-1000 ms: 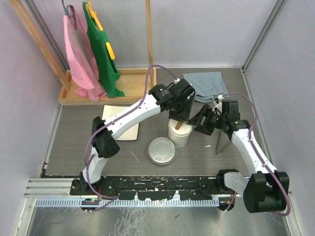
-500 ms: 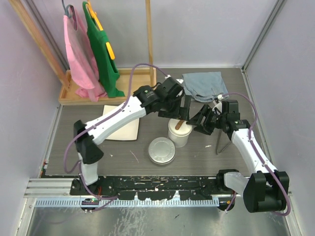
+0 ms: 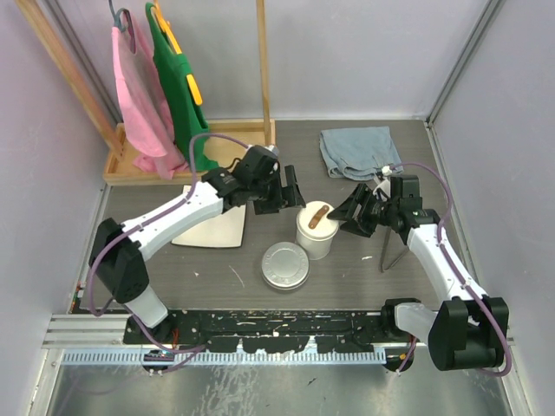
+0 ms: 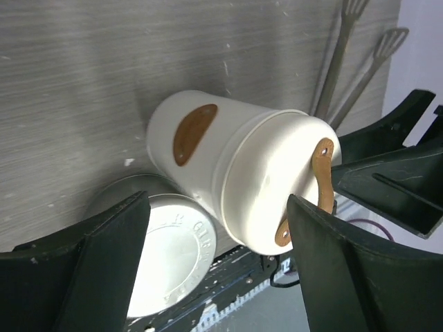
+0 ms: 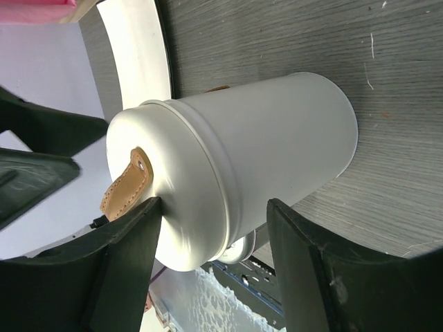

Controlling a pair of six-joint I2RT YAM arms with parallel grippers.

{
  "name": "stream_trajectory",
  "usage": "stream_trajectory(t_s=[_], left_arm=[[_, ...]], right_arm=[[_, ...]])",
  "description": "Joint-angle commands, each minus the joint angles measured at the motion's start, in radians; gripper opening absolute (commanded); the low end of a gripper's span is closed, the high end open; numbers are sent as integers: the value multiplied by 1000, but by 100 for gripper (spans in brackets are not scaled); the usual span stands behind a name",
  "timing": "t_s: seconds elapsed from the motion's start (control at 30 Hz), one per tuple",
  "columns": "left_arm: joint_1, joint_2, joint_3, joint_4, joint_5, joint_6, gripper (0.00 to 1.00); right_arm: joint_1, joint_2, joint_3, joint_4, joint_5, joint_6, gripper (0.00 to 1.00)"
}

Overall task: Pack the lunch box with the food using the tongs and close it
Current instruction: Close the box lid on the packing box.

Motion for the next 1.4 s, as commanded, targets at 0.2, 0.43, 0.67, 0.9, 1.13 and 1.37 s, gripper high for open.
stream_trajectory(t_s=[0.2,0.43,0.67,0.9,1.13,1.37], left_arm=[[20,36,-83,257,172,-113,69],[19,63,-173,279,182,-127,52],[7,85,-277,368,209,-151,38],[-1,70,-382,446,214,-175,30],[0,37,-400,510,233,-194,49],[-1,-38,-348,473,226,-219,67]], right_arm=[[2,13,29,-4,-11,-38,67],[2,32,-13,19,-45,-31,67],[2,38,-88,41,-18,-25,61],[2,18,-184,98,-48,-15,54],[2,-32,-150,104,-102,-68,68],[2,-47,-64,62,-160,-105,72]])
